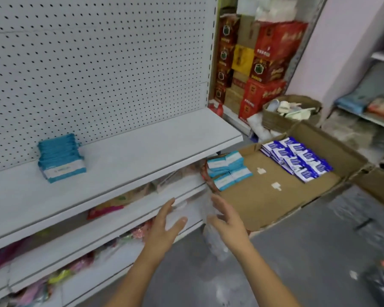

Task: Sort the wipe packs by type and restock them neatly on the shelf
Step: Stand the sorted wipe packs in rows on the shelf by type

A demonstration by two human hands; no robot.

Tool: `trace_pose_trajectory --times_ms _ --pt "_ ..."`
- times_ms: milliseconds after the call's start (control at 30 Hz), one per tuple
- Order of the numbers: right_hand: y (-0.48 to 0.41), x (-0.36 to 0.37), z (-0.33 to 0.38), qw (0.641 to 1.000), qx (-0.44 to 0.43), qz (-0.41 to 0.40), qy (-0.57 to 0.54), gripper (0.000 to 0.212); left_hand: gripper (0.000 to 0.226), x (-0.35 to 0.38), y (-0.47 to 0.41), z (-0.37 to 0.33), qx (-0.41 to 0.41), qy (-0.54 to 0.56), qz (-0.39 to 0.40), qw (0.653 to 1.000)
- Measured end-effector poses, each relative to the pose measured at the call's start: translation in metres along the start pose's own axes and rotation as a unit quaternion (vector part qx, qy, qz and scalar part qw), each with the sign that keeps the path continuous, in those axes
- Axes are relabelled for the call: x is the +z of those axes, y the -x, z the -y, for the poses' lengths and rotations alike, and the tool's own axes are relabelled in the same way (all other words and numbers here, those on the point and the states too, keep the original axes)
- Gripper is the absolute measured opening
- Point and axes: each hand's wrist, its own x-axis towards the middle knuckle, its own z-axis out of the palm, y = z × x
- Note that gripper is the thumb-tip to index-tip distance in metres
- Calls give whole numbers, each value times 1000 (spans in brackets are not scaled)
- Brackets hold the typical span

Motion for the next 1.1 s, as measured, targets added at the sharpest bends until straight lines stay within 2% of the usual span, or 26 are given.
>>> trace_pose_trajectory --times_ms 133,367,500,667,800,900,1100 --pt "11 -90 -22 999 17 -41 -20 50 64 89 -1 -20 9 -17 16 1000" --pt "14 -229 -61 996 43 -74 16 48 58 218 -15 -31 1 -18 50 999" --pt "-10 -256 -71 997 54 -42 38 52 69 255 -37 -29 -8 -17 44 999" --pt "-78 -268 -89 995 79 -17 57 56 66 289 -100 -18 -55 13 34 998" --pt "-147 -271 -102 991 100 23 82 55 83 303 -166 -5 -100 15 13 995" --pt "-190 -280 -105 983 135 41 113 54 58 312 -202 -4 -166 60 -24 984" --pt "-283 -291 -120 968 177 77 160 52 32 321 -272 17 -200 48 -61 977"
